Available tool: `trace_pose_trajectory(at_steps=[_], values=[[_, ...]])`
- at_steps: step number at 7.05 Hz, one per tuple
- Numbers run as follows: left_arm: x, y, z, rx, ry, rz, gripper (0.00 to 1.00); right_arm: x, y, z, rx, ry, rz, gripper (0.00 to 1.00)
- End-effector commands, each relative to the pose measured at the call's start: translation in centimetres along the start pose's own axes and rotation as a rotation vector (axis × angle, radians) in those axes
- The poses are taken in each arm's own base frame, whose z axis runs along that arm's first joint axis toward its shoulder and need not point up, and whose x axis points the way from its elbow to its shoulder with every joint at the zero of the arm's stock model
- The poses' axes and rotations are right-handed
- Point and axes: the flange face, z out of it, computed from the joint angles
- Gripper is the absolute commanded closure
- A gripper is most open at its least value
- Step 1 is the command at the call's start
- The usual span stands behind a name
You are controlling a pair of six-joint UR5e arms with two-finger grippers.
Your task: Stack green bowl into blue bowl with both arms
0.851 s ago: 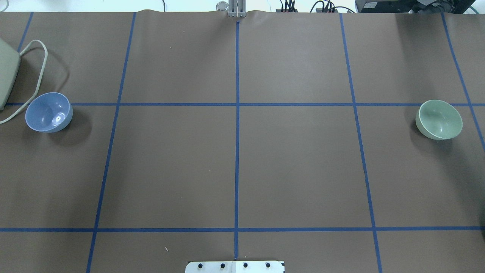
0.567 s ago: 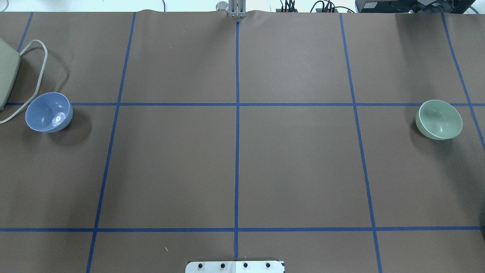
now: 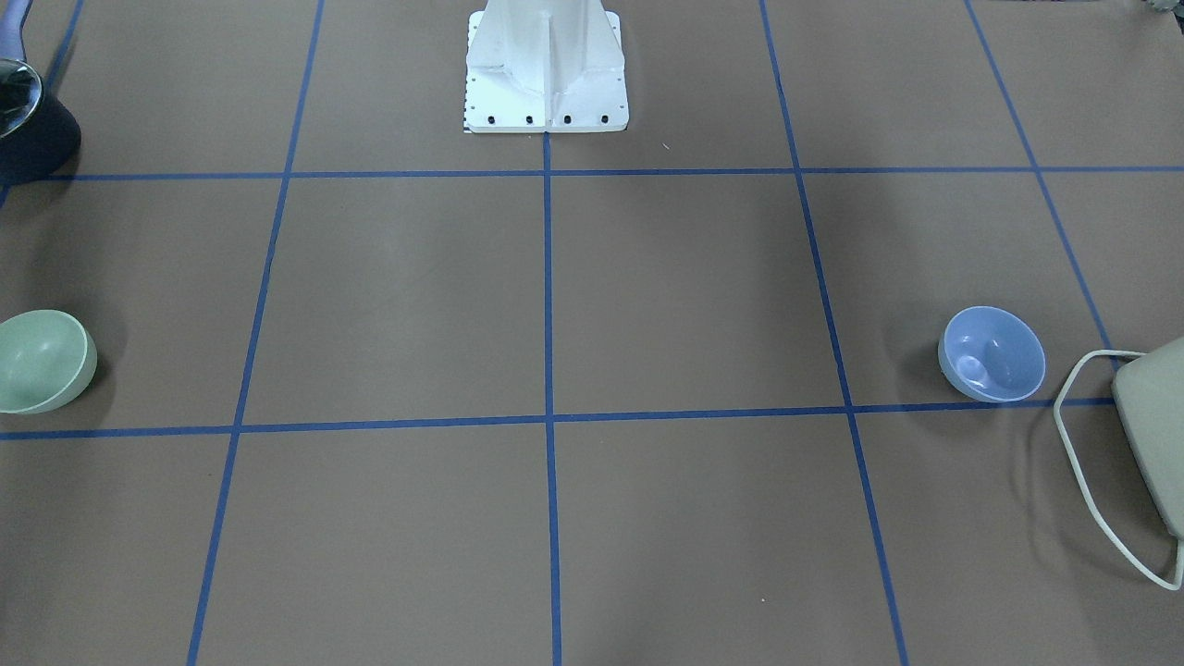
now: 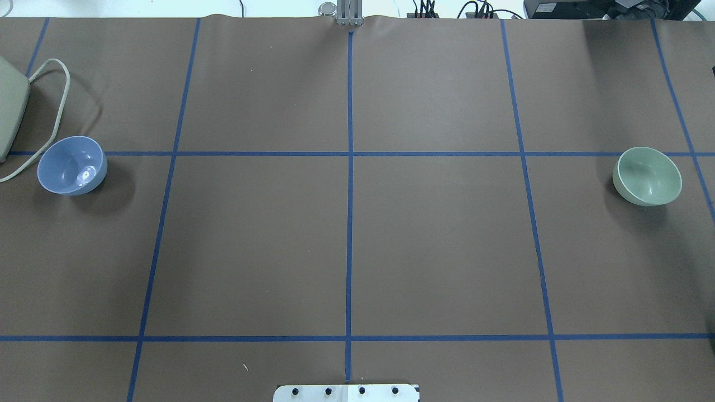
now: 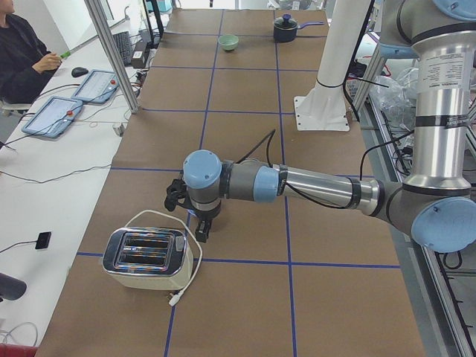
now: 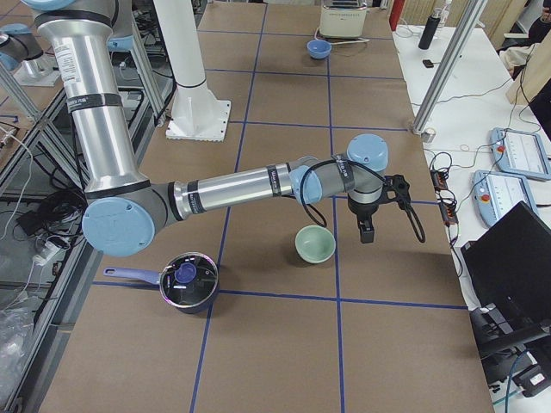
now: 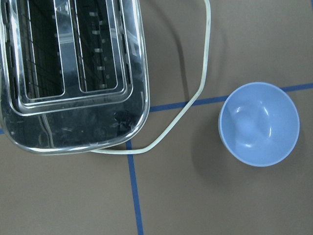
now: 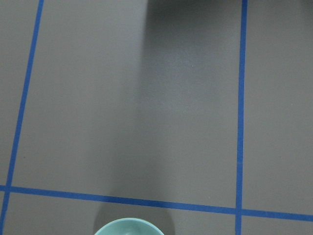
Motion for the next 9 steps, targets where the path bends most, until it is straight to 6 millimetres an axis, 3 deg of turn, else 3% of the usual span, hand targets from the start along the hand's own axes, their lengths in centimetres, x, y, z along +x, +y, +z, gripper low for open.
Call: trace_pose_trajectory(at_steps=[1, 2, 4, 5, 6, 9], values=[[3.9, -3.9, 1.9, -0.027, 0.01, 0.008, 0.03, 0.4, 0.6, 0.6, -0.018, -0.008, 0.009, 0.0], [5.4, -5.8, 3.9, -0.05, 0.015, 0.016, 0.03, 0.2, 0.9, 0.4, -0.012, -0.009, 0.006, 0.0], [4.5, -7.6, 10.3, -0.038, 0.032, 0.036, 0.03, 0.3, 1.8, 0.3, -0.007, -0.01, 0.043, 0.0], [4.5, -8.9, 13.4, -0.033, 0.044, 0.055, 0.03, -0.6, 1.8, -0.7, 0.007, -0.01, 0.04, 0.0], [5.1, -10.3, 15.0, -0.05, 0.046, 0.063, 0.03, -0.7, 1.7, -0.7, -0.003, -0.007, 0.051, 0.01], [8.7, -10.7, 18.4, -0.08, -0.007, 0.121, 0.03, -1.4, 1.6, -1.3, -0.014, -0.017, 0.058, 0.01]])
